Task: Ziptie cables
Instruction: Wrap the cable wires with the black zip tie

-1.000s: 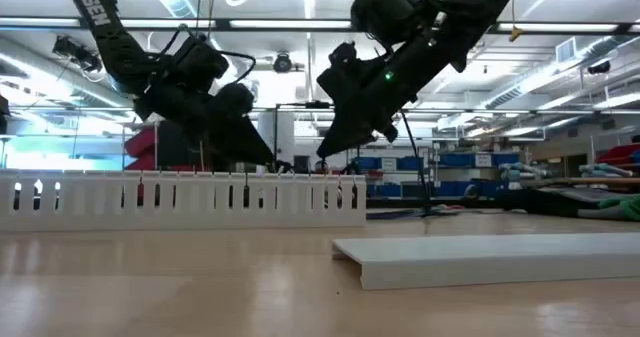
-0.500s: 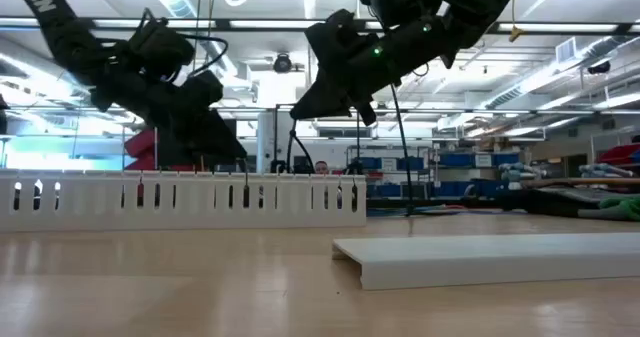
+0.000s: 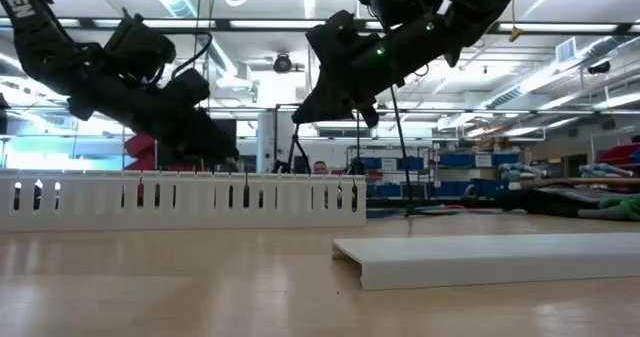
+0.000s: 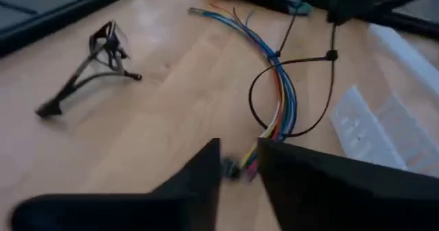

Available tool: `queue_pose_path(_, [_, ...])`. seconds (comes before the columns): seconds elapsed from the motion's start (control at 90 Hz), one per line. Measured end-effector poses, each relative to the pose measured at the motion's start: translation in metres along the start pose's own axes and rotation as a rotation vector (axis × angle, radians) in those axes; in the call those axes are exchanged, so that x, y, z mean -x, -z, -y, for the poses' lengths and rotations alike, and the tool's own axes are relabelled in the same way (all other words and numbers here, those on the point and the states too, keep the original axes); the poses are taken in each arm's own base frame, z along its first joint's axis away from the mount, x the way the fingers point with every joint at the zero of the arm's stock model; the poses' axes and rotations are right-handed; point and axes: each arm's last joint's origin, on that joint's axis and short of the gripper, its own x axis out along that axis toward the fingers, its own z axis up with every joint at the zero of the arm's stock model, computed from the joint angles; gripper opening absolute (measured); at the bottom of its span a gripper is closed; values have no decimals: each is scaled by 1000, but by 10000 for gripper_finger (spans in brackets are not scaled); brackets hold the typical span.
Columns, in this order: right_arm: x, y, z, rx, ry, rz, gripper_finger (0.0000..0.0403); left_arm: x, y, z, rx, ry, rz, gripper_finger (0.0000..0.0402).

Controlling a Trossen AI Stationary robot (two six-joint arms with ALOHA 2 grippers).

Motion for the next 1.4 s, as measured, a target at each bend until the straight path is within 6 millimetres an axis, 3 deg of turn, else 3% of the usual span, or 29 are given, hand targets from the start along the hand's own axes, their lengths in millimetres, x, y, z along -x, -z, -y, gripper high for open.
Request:
queue_pose_path(0.256, [0, 1, 0, 3, 1, -11, 0, 8, -20, 3, -56, 19, 172, 239])
queue_pose_path(0.389, [0, 1, 1, 11, 1, -8, 0, 14, -32, 10, -28, 207, 261, 266])
queue_pose_path(0.578, [-1, -6, 1, 17, -57, 42, 1, 6, -29, 10, 14, 197, 261, 268])
queue_pose_path(0.811, [-2, -11, 7, 18, -66, 72, 0, -26, -39, 10, 61, 260, 257, 268])
queue_pose_path(0.956, [-2, -12, 10, 30, -64, 72, 0, -41, -33, 9, 77, 276, 206, 268])
queue_pose_path(1.4, [-2, -14, 10, 32, -92, 83, 0, -55, -29, 5, 104, 242, 208, 268])
